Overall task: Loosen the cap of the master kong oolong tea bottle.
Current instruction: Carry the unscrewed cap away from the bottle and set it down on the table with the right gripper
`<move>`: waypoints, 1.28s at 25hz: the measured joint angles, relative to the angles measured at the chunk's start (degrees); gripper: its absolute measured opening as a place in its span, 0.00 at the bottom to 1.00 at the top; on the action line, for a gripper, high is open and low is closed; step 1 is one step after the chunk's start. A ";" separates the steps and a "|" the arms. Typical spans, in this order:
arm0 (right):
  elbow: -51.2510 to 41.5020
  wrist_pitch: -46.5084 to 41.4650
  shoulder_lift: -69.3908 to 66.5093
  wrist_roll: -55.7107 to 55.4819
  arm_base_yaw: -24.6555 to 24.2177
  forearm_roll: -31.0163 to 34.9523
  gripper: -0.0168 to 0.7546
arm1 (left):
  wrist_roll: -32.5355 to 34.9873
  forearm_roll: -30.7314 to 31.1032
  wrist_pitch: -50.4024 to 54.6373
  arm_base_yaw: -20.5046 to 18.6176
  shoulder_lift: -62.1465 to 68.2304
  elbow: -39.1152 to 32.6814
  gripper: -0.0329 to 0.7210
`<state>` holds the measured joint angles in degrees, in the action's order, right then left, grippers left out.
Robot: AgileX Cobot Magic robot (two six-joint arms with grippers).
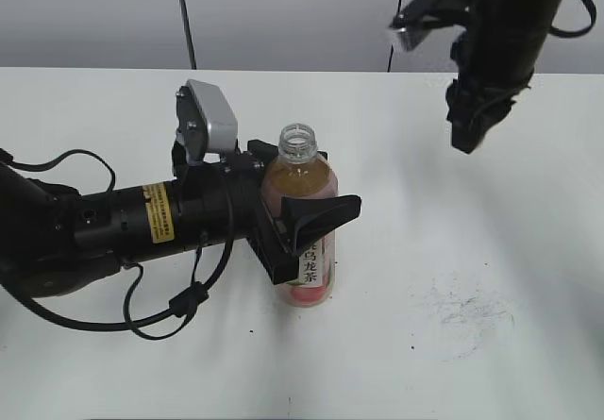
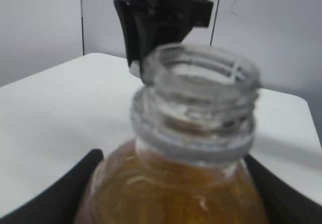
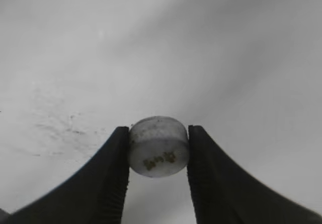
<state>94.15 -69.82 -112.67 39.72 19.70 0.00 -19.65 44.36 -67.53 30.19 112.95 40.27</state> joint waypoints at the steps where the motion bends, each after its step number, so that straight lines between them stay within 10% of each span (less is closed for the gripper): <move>1: -1.39 0.13 -0.35 -2.46 -0.62 0.00 0.37 | 0.00 0.00 0.00 0.00 0.00 0.00 0.64; 13: -25.49 5.52 -0.53 -15.80 -1.56 0.75 0.37 | -0.06 -0.32 0.04 0.00 0.00 0.00 0.64; 26: -26.69 14.70 -0.53 -22.98 -1.56 2.02 0.39 | -0.06 -0.37 -0.01 0.00 0.00 0.00 0.64; 32: -26.72 13.49 -0.53 -22.98 -1.56 4.91 0.68 | -0.06 -0.31 -0.01 0.00 0.00 0.00 0.64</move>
<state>67.42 -56.33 -113.20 16.74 18.14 4.91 -19.71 44.04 -67.53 30.19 112.95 40.27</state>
